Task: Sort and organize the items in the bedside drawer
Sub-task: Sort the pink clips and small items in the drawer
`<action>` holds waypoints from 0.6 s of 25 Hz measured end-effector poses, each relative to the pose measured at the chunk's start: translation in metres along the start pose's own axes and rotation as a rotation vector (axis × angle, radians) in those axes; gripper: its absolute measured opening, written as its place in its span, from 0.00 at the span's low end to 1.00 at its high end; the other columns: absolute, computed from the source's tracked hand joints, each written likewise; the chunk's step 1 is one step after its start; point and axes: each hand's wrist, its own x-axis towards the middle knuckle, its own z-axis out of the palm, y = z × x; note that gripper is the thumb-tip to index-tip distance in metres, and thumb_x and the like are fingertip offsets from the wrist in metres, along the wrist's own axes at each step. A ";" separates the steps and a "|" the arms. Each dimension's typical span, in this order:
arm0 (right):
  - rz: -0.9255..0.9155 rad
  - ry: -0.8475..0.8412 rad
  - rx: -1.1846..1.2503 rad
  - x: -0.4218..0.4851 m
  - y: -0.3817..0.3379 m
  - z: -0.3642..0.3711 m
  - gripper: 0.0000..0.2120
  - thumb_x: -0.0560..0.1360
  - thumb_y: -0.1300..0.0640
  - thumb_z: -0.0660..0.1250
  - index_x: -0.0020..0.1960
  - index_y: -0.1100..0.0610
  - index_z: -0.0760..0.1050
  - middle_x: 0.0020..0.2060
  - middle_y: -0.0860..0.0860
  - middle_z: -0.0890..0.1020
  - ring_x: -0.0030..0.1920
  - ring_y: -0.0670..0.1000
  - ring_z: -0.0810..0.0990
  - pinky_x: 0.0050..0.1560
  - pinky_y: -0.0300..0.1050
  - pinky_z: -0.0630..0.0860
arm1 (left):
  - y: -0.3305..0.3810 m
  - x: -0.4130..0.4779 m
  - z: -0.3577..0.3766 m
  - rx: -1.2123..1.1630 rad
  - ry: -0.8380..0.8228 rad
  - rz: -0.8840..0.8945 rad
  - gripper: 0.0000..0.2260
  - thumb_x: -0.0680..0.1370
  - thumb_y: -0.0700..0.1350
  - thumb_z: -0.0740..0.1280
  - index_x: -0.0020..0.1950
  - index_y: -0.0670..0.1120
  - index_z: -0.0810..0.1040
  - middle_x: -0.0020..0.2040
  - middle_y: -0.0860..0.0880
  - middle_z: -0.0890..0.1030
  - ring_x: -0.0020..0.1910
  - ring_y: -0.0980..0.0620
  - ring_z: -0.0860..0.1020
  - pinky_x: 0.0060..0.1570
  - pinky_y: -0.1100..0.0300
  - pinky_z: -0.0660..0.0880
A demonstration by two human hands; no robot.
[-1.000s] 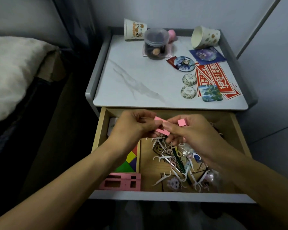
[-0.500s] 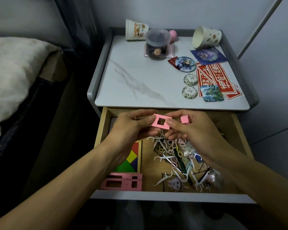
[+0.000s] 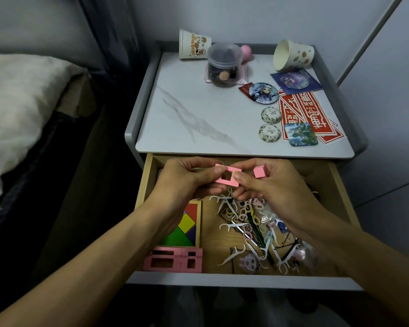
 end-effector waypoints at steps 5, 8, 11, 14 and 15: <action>-0.045 0.069 -0.228 0.000 0.002 -0.002 0.10 0.72 0.57 0.73 0.53 0.57 0.80 0.34 0.55 0.85 0.29 0.49 0.82 0.31 0.39 0.78 | 0.003 -0.001 -0.002 0.065 0.024 0.037 0.06 0.74 0.34 0.71 0.49 0.36 0.82 0.39 0.39 0.85 0.30 0.49 0.81 0.37 0.62 0.82; -0.051 0.161 -0.469 0.002 -0.001 -0.006 0.11 0.73 0.45 0.70 0.50 0.50 0.78 0.40 0.48 0.84 0.41 0.43 0.81 0.43 0.42 0.76 | 0.005 -0.003 -0.002 0.088 0.030 0.040 0.06 0.74 0.33 0.70 0.49 0.36 0.82 0.40 0.38 0.85 0.30 0.49 0.81 0.37 0.61 0.81; 0.061 0.026 -0.469 0.003 -0.010 -0.010 0.13 0.81 0.44 0.57 0.53 0.48 0.77 0.40 0.41 0.77 0.42 0.38 0.75 0.44 0.41 0.70 | 0.004 -0.002 -0.003 0.128 0.025 0.041 0.03 0.74 0.33 0.71 0.46 0.39 0.82 0.38 0.40 0.85 0.29 0.49 0.81 0.36 0.61 0.82; 0.048 -0.094 -0.517 0.005 -0.013 -0.013 0.12 0.83 0.52 0.57 0.60 0.48 0.77 0.36 0.43 0.75 0.38 0.41 0.73 0.42 0.40 0.68 | 0.003 -0.002 -0.003 0.161 0.005 0.035 0.03 0.74 0.33 0.70 0.45 0.39 0.81 0.37 0.41 0.85 0.28 0.50 0.81 0.34 0.62 0.81; 0.025 -0.088 -0.508 0.006 -0.012 -0.014 0.12 0.82 0.53 0.58 0.62 0.49 0.77 0.38 0.45 0.77 0.40 0.42 0.74 0.43 0.41 0.70 | 0.002 -0.002 -0.003 0.169 -0.008 0.031 0.03 0.74 0.33 0.70 0.45 0.39 0.81 0.37 0.41 0.85 0.29 0.50 0.82 0.34 0.62 0.81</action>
